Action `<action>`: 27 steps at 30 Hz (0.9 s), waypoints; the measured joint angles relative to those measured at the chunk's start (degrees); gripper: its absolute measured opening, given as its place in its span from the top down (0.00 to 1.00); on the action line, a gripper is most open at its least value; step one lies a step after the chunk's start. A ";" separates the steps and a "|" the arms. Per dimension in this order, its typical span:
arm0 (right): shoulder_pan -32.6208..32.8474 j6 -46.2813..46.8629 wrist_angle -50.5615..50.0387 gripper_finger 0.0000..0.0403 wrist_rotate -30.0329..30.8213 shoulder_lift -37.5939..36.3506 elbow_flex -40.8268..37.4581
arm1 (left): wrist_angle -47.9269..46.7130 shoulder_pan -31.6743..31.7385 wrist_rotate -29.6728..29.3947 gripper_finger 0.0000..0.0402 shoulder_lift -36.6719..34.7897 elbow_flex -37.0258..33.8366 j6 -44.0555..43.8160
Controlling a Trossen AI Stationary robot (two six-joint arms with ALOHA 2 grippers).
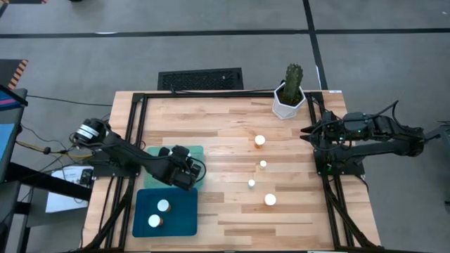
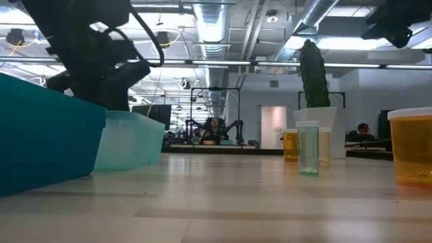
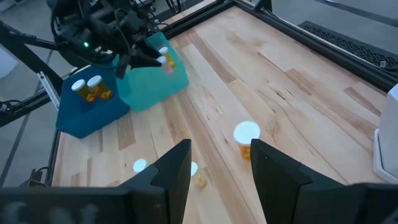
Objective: Pick and place medicine bottles into bin by pill shape (circle, oval)
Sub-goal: Put the small pink pill bottle into the green bin
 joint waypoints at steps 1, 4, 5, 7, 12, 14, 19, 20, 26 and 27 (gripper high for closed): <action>0.00 0.00 0.05 0.57 0.00 0.00 0.00 | 0.47 0.00 0.00 0.72 0.51 0.00 -0.13; 0.00 0.00 0.01 0.57 0.00 0.00 0.00 | 1.19 0.01 0.13 0.72 1.13 0.00 -0.21; 0.00 0.00 0.04 0.57 0.01 0.00 0.00 | 1.68 0.01 -0.09 0.72 1.40 0.02 -0.22; 0.00 0.00 -0.05 0.57 0.00 0.02 0.00 | 1.78 0.00 -0.10 0.72 1.71 -0.03 -0.24; 0.00 0.02 -0.01 0.57 0.00 0.00 0.00 | 5.86 0.09 -1.22 0.72 1.72 -2.20 -2.58; 0.00 0.02 -0.03 0.57 0.00 0.02 0.00 | 6.75 0.09 -1.53 0.72 1.67 -2.83 -3.95; 0.00 0.02 0.00 0.57 0.00 0.00 0.00 | 6.99 0.09 -1.62 0.72 1.65 -2.98 -4.05; 0.00 0.02 0.00 0.57 0.00 0.02 0.00 | 7.02 0.09 -1.62 0.72 1.65 -2.97 -4.05; 0.00 0.00 -0.01 0.57 0.00 0.00 0.00 | 7.44 0.09 -1.64 0.70 1.67 -2.95 -4.18; 0.00 0.00 -0.01 0.57 0.00 0.02 0.00 | 7.52 0.07 -1.49 0.69 1.67 -2.95 -4.16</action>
